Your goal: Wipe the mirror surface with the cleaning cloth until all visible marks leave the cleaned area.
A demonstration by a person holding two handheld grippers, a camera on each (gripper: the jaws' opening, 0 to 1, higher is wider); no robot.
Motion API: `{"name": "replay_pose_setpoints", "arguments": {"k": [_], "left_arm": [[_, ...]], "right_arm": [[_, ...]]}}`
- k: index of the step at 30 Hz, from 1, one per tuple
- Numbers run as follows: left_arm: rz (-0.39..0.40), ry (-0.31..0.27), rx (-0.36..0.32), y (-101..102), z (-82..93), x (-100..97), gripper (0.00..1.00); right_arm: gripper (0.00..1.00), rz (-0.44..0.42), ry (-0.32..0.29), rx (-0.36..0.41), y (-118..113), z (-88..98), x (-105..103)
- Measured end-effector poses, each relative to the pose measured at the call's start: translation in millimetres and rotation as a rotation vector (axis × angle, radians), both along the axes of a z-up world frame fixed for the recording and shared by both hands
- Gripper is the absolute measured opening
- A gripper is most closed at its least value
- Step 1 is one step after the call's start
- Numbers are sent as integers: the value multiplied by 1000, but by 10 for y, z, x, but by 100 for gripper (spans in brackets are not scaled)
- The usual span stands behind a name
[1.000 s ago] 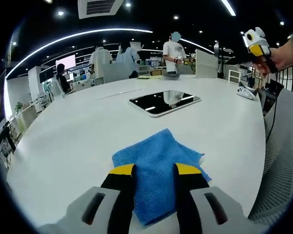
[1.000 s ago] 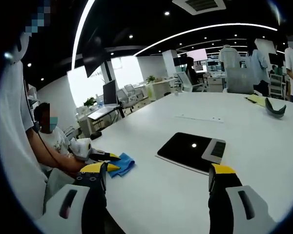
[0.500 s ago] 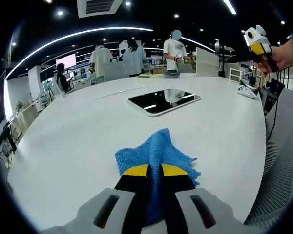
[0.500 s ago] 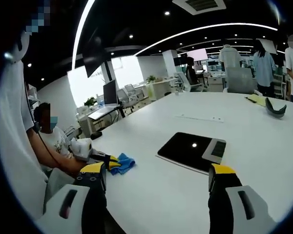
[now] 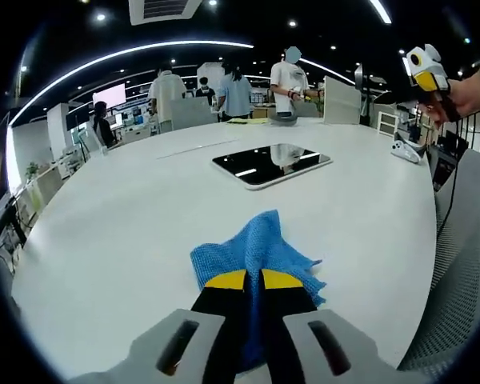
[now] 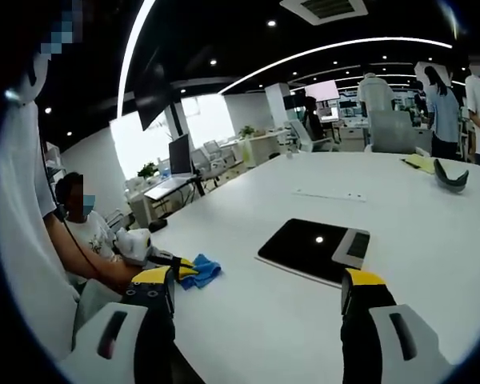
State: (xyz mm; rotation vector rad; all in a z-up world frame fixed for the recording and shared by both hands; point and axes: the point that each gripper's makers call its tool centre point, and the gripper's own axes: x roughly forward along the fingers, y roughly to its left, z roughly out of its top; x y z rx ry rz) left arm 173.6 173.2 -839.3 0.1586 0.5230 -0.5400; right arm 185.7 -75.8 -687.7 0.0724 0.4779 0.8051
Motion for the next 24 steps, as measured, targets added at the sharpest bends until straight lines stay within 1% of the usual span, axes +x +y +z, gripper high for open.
{"name": "replay_pose_setpoints", "arguments": {"k": [4, 9, 15, 21, 24], "left_arm": [[-1, 1, -4, -4, 47, 10, 2], [3, -12, -18, 0, 162, 50, 2], [8, -48, -37, -34, 402, 165, 2], [-7, -67, -35, -79, 533, 259, 2], [-16, -87, -39, -124, 649, 316, 2]], "right_arm": [[85, 3, -1, -1, -9, -10, -3], [86, -1, -3, 9, -14, -16, 4], [86, -9, -7, 22, -14, 0, 30], [86, -21, -12, 36, -36, 6, 54], [86, -31, -16, 45, -71, 13, 54]]}}
